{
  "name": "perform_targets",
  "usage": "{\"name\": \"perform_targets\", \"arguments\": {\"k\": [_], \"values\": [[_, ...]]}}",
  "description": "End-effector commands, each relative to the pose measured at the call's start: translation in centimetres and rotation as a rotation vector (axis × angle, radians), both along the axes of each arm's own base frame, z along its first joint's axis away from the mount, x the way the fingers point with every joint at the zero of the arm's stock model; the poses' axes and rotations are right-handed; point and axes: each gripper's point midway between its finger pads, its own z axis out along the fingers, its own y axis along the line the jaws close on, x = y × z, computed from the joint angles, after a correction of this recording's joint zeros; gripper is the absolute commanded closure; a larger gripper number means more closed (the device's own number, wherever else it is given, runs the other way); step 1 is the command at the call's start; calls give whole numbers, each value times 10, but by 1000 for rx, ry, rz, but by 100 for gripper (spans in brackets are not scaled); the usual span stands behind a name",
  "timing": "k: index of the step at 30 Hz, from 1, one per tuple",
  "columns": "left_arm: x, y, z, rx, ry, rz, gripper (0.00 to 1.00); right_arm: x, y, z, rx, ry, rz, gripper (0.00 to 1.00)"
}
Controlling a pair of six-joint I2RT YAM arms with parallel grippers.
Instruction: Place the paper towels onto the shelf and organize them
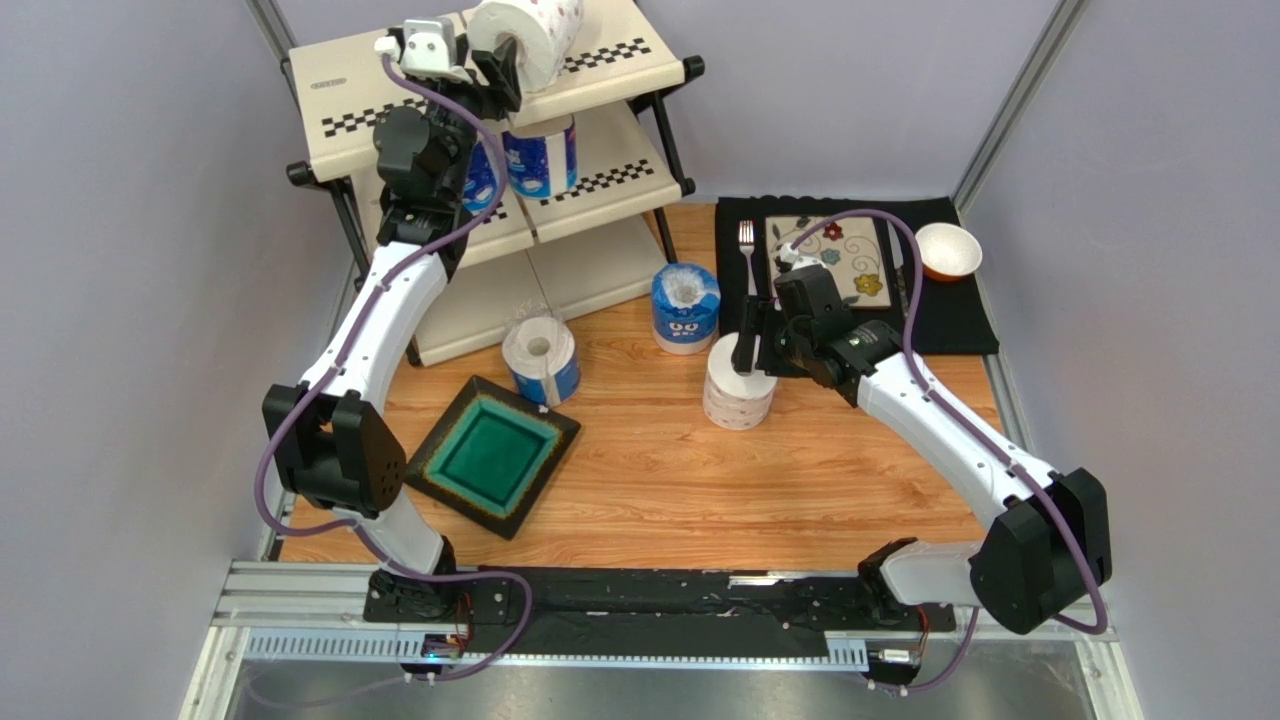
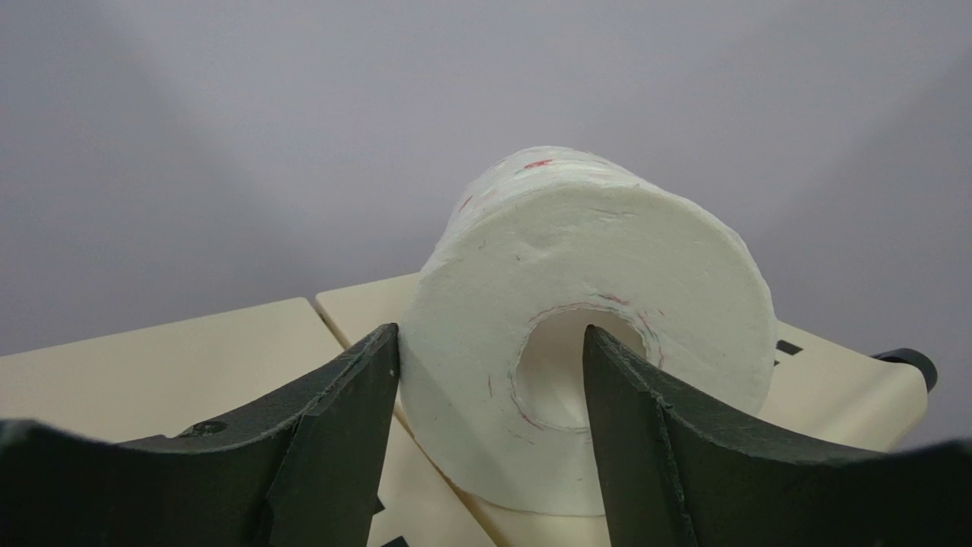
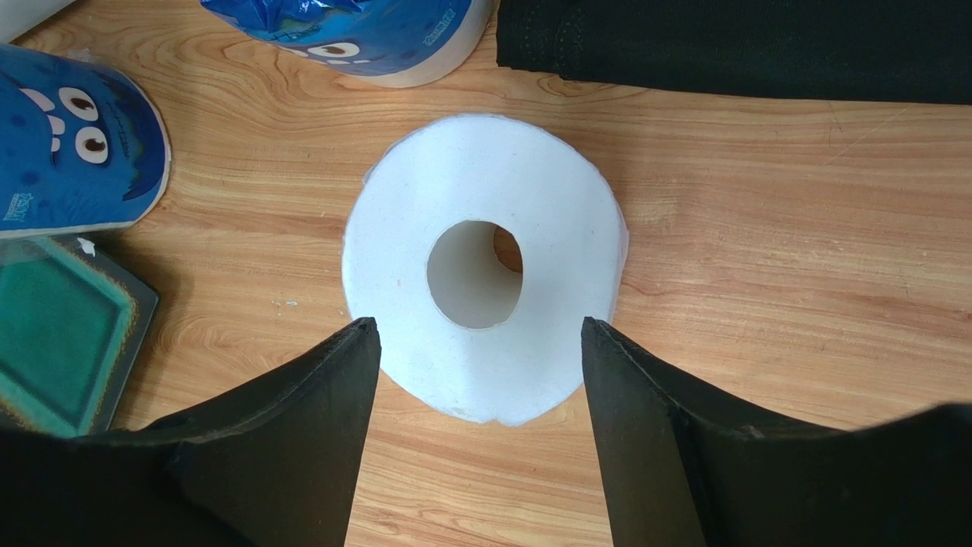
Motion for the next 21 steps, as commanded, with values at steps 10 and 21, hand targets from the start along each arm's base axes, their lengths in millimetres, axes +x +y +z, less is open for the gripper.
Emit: {"name": "perform_targets", "arguments": {"k": [10,21], "values": [[10,3,13,-9,-30,-21,30,9,4,7,22,-32,11,31],[-4,-3,24,-69,-45,-146,61,8,5,6,26,-26,16,32]]}}
